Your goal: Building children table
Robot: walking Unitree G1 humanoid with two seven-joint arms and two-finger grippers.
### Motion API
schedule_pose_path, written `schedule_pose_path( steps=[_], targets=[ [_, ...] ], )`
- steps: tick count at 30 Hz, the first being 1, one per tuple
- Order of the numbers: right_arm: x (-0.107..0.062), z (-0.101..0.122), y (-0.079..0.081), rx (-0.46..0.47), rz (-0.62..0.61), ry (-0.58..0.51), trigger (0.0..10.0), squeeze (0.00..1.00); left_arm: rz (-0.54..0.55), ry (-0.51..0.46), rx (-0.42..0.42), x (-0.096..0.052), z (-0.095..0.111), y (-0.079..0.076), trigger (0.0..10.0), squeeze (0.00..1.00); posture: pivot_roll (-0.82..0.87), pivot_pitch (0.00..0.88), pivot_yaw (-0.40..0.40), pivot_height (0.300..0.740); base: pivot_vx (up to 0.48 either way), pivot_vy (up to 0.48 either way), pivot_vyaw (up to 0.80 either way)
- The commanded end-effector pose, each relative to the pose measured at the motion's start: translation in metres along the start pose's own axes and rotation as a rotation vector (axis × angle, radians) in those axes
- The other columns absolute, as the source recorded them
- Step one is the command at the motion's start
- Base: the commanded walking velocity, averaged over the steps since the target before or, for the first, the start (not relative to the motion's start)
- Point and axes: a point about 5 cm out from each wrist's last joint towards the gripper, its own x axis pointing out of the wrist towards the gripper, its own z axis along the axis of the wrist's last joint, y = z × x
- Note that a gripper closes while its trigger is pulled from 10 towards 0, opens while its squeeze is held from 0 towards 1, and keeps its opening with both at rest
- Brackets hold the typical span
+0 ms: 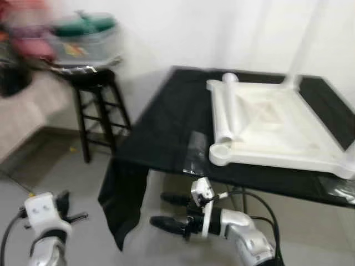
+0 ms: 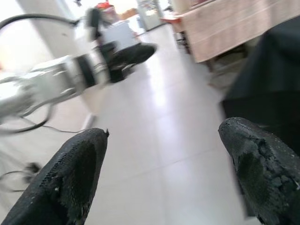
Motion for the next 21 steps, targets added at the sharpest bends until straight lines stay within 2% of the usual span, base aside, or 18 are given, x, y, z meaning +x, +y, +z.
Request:
schedule_pose_path(
  steps=[1,2,4,5,6,7,8,9,12,15,16,17,20,21],
  targets=[
    [-0.005,0.005,0.004,0.03,0.043,-0.033,10.0,0.0,0.174,0.043,0.045,-0.002,-0.005,0.03,10.0,0.0,-0.05,0.0,0.081,0.74,0.0,0.0,-0.8],
    [-0.005,0.008,0.004,0.042,0.05,-0.058,10.0,0.0,0.249,0.054,0.053,-0.003,-0.006,0.043,10.0,0.0,-0.05,0.0,0.081,0.74,0.0,0.0,-0.8],
    [-0.005,0.008,0.004,0.042,0.05,-0.058,10.0,0.0,0.249,0.054,0.053,-0.003,-0.006,0.043,10.0,0.0,-0.05,0.0,0.081,0.74,0.0,0.0,-0.8],
    [-0.006,0.014,0.002,0.046,0.029,-0.101,10.0,0.0,0.281,0.047,0.06,-0.004,-0.004,0.05,10.0,0.0,-0.05,0.0,0.082,0.74,0.0,0.0,-0.8],
    [-0.008,0.021,0.0,0.057,0.01,-0.157,10.0,0.0,0.278,0.018,0.054,-0.004,0.002,0.049,10.0,0.0,-0.05,0.0,0.082,0.74,0.0,0.0,-0.8],
    [-0.01,0.029,-0.004,0.056,-0.032,-0.21,10.0,0.0,0.252,-0.035,0.069,-0.001,0.012,0.044,10.0,0.0,-0.05,0.0,0.082,0.74,0.0,0.0,-0.8],
    [-0.01,0.029,-0.004,0.056,-0.032,-0.21,10.0,0.0,0.252,-0.035,0.069,-0.001,0.012,0.044,10.0,0.0,-0.05,0.0,0.082,0.74,0.0,0.0,-0.8],
    [-0.013,0.037,-0.01,0.055,-0.095,-0.269,10.0,0.0,0.221,-0.105,0.095,0.001,0.026,0.036,10.0,0.0,-0.06,0.0,0.079,0.74,0.0,0.0,-0.8],
    [-0.015,0.04,-0.012,0.062,-0.116,-0.28,10.0,0.0,0.218,-0.128,0.11,0.002,0.031,0.033,10.0,0.0,-0.06,0.0,0.075,0.74,0.0,0.0,-0.8],
    [-0.021,0.057,-0.025,0.08,-0.245,-0.397,10.0,0.0,0.111,-0.365,0.152,0.01,0.086,0.012,10.0,0.0,-0.08,0.0,0.075,0.74,0.0,0.0,-0.8],
    [-0.021,0.057,-0.025,0.08,-0.245,-0.397,10.0,0.0,0.111,-0.365,0.152,0.01,0.086,0.012,10.0,0.0,-0.08,0.0,0.075,0.74,0.0,0.0,-0.8],
    [-0.023,0.061,-0.026,0.08,-0.263,-0.42,10.0,0.0,0.085,-0.411,0.158,0.01,0.098,0.007,10.0,0.0,-0.08,0.0,0.075,0.74,0.0,0.0,-0.8],
    [-0.023,0.064,-0.026,0.086,-0.267,-0.434,10.0,0.0,0.066,-0.433,0.153,0.011,0.104,0.003,10.0,0.0,-0.08,0.0,0.075,0.74,0.0,0.0,-0.8],
    [-0.024,0.068,-0.028,0.073,-0.293,-0.446,10.0,0.0,0.014,-0.455,0.141,0.011,0.114,-0.005,10.0,0.0,-0.07,0.0,0.075,0.74,0.0,0.0,-0.8]
  ],
)
